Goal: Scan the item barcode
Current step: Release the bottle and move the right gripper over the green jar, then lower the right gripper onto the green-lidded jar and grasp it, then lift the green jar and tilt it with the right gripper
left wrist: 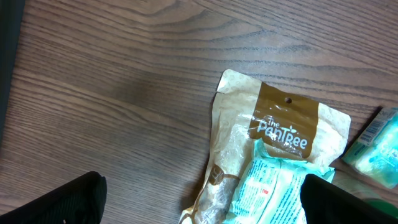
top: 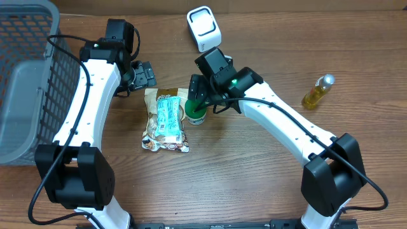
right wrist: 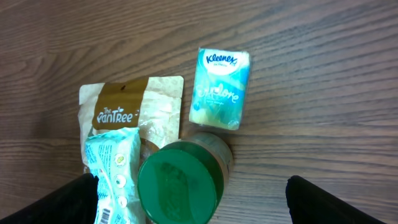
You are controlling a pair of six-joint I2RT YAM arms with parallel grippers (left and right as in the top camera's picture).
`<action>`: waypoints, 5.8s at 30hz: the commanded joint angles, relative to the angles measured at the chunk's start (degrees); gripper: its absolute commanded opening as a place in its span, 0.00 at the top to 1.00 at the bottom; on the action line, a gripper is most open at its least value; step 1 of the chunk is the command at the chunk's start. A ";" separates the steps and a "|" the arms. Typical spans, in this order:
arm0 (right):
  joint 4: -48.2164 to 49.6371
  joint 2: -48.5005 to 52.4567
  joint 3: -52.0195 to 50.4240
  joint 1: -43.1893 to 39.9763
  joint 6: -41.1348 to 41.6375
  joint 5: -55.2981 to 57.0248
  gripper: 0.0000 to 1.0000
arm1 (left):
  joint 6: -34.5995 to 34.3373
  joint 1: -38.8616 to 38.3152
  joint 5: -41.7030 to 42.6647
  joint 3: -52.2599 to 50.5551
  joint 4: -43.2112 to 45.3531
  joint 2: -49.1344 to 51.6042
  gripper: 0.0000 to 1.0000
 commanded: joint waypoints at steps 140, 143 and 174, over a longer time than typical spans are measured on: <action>-19.15 11.87 2.71 0.26 5.99 -1.90 0.17 | 0.85 -0.39 -0.52 0.81 0.24 -0.79 0.00; -19.12 11.87 2.71 0.26 5.97 -1.90 0.11 | 0.85 -0.39 -0.52 0.81 0.24 -0.76 0.01; -19.28 11.82 3.34 -0.48 5.95 -4.87 0.37 | 0.85 -0.44 -0.52 0.81 0.24 -0.79 0.00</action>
